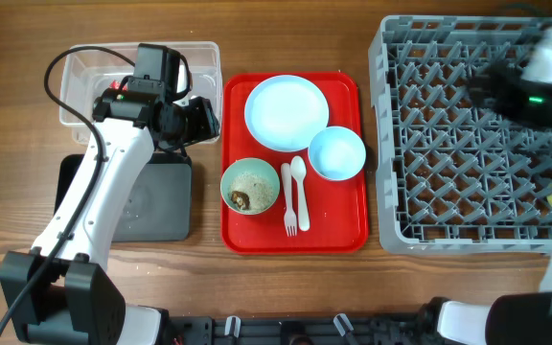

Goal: Sort waste into correct bins and load items into the dishwasher rack
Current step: 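Reach the right gripper to the light-blue bowl and grasp it, then carry the light-blue bowl into the dishwasher rack with the right gripper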

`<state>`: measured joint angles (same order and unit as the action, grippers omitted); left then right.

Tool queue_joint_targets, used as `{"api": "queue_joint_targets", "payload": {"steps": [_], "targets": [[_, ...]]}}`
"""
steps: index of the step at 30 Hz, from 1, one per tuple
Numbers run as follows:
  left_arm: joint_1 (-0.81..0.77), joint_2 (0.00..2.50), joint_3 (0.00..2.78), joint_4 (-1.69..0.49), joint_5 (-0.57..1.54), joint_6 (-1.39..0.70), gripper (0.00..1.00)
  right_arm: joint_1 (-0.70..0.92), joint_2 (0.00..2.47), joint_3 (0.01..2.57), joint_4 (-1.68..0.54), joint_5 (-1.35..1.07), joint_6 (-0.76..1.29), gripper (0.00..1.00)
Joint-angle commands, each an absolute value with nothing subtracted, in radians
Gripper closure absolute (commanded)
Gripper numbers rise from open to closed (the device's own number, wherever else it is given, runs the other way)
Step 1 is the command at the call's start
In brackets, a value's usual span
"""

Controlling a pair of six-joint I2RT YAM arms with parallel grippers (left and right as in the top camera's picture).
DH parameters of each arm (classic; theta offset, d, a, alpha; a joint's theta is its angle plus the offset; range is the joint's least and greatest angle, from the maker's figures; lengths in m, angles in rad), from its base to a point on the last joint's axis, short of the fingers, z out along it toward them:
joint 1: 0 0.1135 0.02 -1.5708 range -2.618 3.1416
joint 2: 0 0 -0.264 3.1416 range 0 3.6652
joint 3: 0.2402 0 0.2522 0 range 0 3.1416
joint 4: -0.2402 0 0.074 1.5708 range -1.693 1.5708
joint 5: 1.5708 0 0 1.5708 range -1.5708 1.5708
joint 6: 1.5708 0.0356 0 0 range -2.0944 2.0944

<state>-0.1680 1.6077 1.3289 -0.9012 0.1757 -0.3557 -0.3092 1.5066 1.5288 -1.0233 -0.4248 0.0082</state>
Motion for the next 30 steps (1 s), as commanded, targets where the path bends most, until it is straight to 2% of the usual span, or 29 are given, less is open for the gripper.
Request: {"api": "queue_joint_targets", "payload": {"steps": [1, 8, 15, 19, 23, 26, 28, 30], "targets": [[-0.163, 1.585, 1.335, -0.903, 0.143, -0.344, 0.4, -0.11, 1.514, 1.543, -1.024, -0.378, -0.081, 0.11], [-0.163, 1.585, 1.335, -0.903, 0.143, -0.344, 0.4, 0.181, 1.658, 1.543, -1.025, -0.248, -0.073, 0.11], [-0.163, 1.585, 1.335, -0.902, 0.143, -0.344, 0.39, 0.268, 1.834, 1.543, -1.025, -0.139, -0.002, 0.12], [-0.163, 1.585, 1.335, -0.902, 0.143, -0.344, 0.39, 0.279, 1.929, 1.543, -1.024, -0.019, 0.09, 0.12], [-0.163, 1.585, 1.335, -0.902, 0.143, -0.344, 0.39, 0.279, 2.013, 1.543, -1.023, -0.014, 0.107, 0.13], [-0.163, 1.585, 1.335, -0.902, 0.143, -0.344, 0.39, 0.279, 2.06, 1.543, -1.031, -0.073, 0.105, 0.2], [-0.163, 1.585, 1.335, -0.902, 0.143, -0.344, 0.39, 0.279, 2.074, 1.542, -1.039, -0.094, 0.106, 0.36], [-0.163, 1.585, 1.335, -0.902, 0.143, -0.344, 0.39, 0.279, 2.076, 1.542, -1.04, -0.095, 0.107, 0.48]]}}
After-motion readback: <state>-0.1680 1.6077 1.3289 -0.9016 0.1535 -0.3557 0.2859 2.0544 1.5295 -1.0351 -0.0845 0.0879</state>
